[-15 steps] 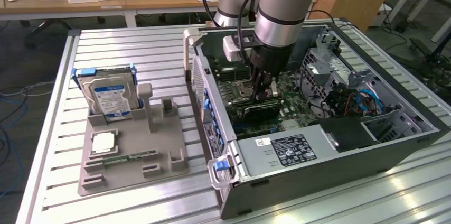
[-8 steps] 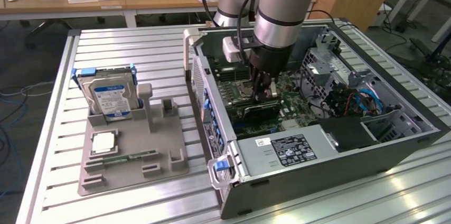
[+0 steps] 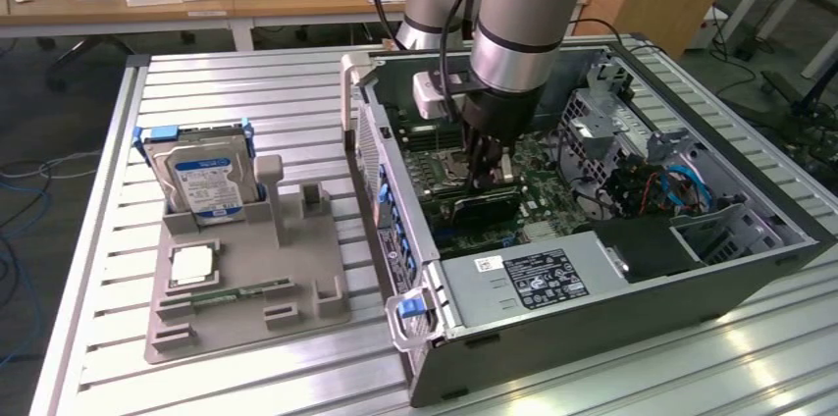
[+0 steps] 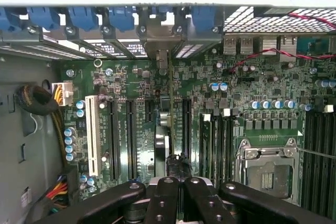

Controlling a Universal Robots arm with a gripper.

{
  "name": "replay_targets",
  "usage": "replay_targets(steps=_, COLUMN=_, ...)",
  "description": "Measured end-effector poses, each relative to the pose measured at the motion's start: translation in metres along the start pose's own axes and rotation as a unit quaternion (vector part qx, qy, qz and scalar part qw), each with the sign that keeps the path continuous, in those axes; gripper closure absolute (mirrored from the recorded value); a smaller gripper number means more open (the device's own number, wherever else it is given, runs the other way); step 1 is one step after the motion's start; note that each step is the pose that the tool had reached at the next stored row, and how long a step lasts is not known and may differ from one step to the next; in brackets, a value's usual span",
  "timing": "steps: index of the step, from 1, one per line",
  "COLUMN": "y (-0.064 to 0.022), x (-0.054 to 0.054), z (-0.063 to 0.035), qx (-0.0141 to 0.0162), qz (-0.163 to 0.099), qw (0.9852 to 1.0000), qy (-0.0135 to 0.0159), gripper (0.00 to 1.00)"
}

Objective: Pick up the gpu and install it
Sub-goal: 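Press down on the gpu until it lock into place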

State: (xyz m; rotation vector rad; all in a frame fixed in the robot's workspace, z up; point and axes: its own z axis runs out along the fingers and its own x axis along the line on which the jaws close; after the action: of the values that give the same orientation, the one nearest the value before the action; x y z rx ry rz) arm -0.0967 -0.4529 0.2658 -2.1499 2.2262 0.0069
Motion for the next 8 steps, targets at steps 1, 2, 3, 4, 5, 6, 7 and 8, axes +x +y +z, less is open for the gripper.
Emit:
replay_targets(steps=1, y=0.0000, x=0.0000, z=0.0000, qx=0.0000, qz=0.000, qw=1.0000, qy=0.0000, gripper=0.89)
replay_targets(steps=2, y=0.0000, x=0.0000, z=0.0000, qx=0.0000, qz=0.000, qw=1.0000, qy=0.0000, gripper=0.89)
replay_targets(steps=3, y=0.0000, x=0.0001, z=0.0000, qx=0.0000, qz=0.000, qw=1.0000, qy=0.0000, gripper=0.89)
replay_targets(steps=4, y=0.0000, x=0.0001, z=0.0001, qx=0.0000, qz=0.000, qw=1.0000, qy=0.0000, gripper=0.89)
replay_targets(steps=5, y=0.0001, x=0.0001, z=0.0010, qx=0.0001, qz=0.000, qw=1.0000, qy=-0.0001, gripper=0.89)
replay_targets(steps=6, y=0.0001, x=0.0001, z=0.0018, qx=0.0001, qz=0.000, qw=1.0000, qy=-0.0001, gripper=0.89)
replay_targets(steps=7, y=0.0001, x=0.0002, z=0.0017, qx=0.0000, qz=0.000, qw=1.0000, qy=0.0000, gripper=0.89)
replay_targets(steps=8, y=0.0001, x=0.0002, z=0.0017, qx=0.0000, qz=0.000, qw=1.0000, qy=0.0000, gripper=0.89)
